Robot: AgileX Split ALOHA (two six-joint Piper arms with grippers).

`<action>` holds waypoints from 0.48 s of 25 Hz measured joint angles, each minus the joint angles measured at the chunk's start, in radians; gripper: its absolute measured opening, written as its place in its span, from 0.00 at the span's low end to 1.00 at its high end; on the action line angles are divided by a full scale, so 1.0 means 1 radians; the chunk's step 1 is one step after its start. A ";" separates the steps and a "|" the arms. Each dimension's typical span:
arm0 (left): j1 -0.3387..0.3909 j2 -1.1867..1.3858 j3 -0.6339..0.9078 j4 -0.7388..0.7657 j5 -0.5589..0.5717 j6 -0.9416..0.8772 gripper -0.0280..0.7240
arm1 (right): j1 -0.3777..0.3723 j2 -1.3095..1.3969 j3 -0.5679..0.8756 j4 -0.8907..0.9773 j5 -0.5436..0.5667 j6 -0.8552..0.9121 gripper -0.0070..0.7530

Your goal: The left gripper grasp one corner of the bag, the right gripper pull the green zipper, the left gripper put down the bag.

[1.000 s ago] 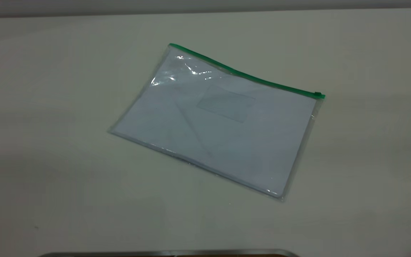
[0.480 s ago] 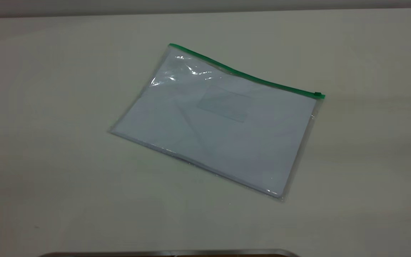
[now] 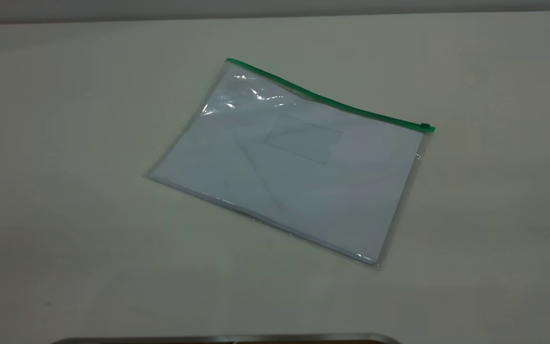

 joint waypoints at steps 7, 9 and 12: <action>-0.002 0.000 0.000 0.000 0.000 0.000 0.70 | 0.104 0.000 0.000 -0.002 0.001 0.000 0.55; -0.002 0.000 0.000 0.000 0.000 0.000 0.70 | 0.122 0.000 0.000 -0.003 0.001 0.000 0.55; -0.002 0.000 0.000 0.000 0.000 0.000 0.70 | 0.124 0.000 0.000 -0.004 0.001 0.000 0.55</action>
